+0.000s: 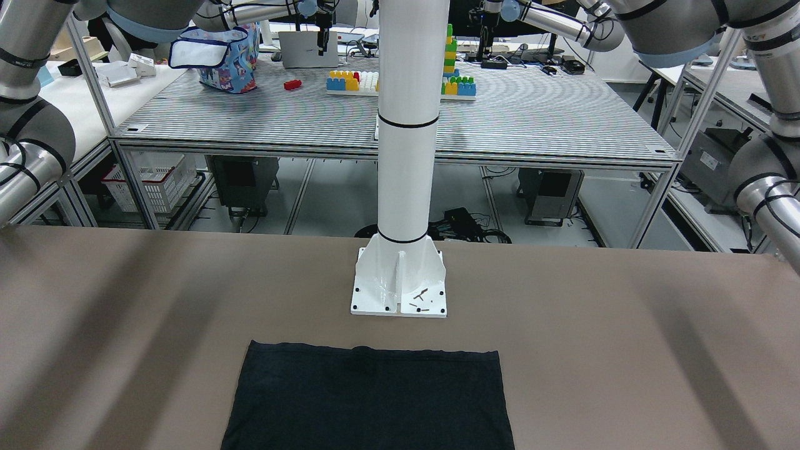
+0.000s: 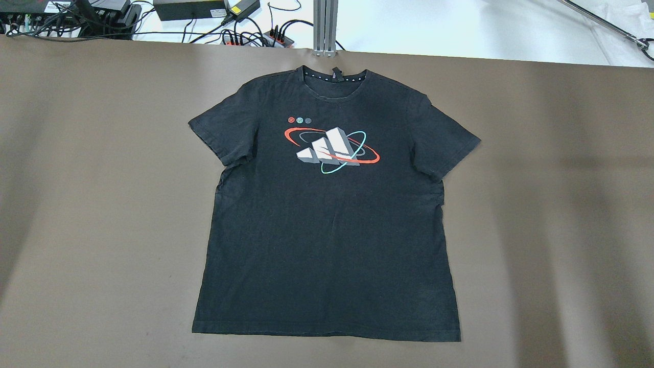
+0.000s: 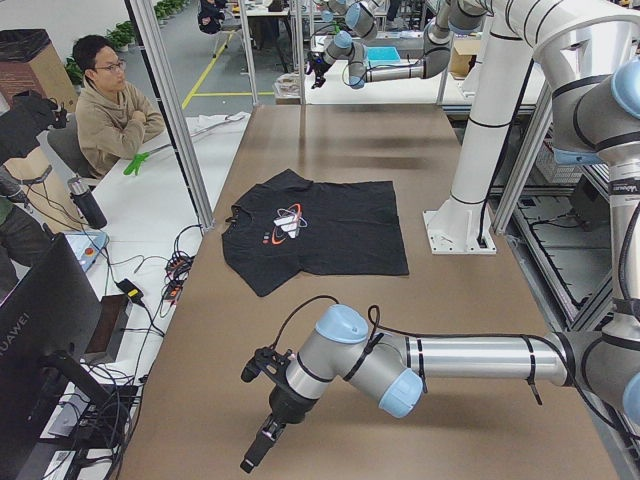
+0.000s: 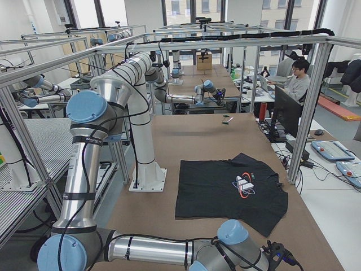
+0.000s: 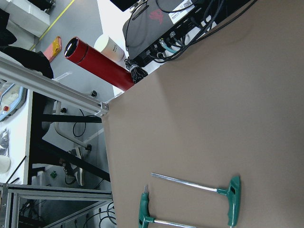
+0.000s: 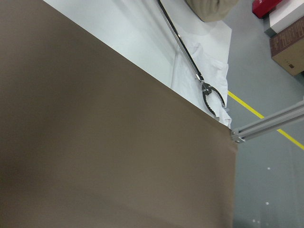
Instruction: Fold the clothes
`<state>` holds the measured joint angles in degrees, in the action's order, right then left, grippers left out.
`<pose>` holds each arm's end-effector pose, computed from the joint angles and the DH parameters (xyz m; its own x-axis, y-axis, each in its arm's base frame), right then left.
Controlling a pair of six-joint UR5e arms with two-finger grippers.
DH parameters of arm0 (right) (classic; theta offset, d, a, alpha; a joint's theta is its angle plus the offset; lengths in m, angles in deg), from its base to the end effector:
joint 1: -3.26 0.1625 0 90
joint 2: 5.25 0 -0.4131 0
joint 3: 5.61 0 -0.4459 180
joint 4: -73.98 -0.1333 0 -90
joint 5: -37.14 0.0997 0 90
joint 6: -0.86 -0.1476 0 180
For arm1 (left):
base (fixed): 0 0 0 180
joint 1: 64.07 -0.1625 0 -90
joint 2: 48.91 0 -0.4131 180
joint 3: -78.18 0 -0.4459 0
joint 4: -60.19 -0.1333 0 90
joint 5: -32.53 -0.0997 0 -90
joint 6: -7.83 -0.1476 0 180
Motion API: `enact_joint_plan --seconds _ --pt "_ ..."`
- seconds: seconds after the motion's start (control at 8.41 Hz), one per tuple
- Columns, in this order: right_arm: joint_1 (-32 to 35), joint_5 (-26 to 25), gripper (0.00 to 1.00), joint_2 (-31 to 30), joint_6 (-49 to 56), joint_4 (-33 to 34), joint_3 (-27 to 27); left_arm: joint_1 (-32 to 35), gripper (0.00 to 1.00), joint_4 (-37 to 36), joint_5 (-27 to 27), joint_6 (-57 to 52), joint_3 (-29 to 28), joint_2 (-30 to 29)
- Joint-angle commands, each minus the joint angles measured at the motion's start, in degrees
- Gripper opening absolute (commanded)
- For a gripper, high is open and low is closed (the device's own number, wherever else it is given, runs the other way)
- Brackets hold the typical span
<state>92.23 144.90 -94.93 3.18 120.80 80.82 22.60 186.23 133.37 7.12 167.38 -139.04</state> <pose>0.0772 -0.6157 0.6447 0.9473 -0.2437 0.2077 0.0522 0.7575 0.6508 -0.0698 -0.6171 0.6413 0.9735 0.1758 -0.1462 -0.0594 0.8119 0.5807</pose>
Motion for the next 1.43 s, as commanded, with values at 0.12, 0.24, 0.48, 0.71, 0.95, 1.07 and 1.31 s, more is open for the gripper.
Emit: enact_joint_plan --seconds 0.12,0.24,0.48,0.71,0.95,1.07,1.31 --pt "-4.8 19.9 0.95 4.3 -28.0 0.6 0.5 -0.3 1.0 -0.1 0.5 3.2 0.1 -0.4" --pt "-10.6 19.4 0.95 6.8 -35.6 0.2 0.2 -0.3 1.0 0.0 0.4 3.3 0.0 -0.4" --pt "-18.4 17.6 0.95 15.6 -48.7 0.5 -3.9 -0.5 1.0 0.1 1.7 3.8 0.1 -0.6" --pt "-21.8 13.3 0.91 21.7 -54.9 0.2 -10.7 -0.8 1.0 0.0 3.6 7.6 0.1 -1.1" --pt "-26.4 6.9 0.79 25.5 -59.2 0.0 -14.1 -0.9 1.0 -0.1 3.7 7.7 -0.1 -1.2" --pt "-28.7 4.7 0.73 27.3 -62.0 0.0 -15.8 -0.9 1.0 -0.1 3.7 7.7 -0.1 -1.2" --pt "-31.7 0.0 0.66 28.2 -62.3 0.1 -17.0 -0.8 1.0 -0.1 3.7 7.7 -0.1 -1.2"
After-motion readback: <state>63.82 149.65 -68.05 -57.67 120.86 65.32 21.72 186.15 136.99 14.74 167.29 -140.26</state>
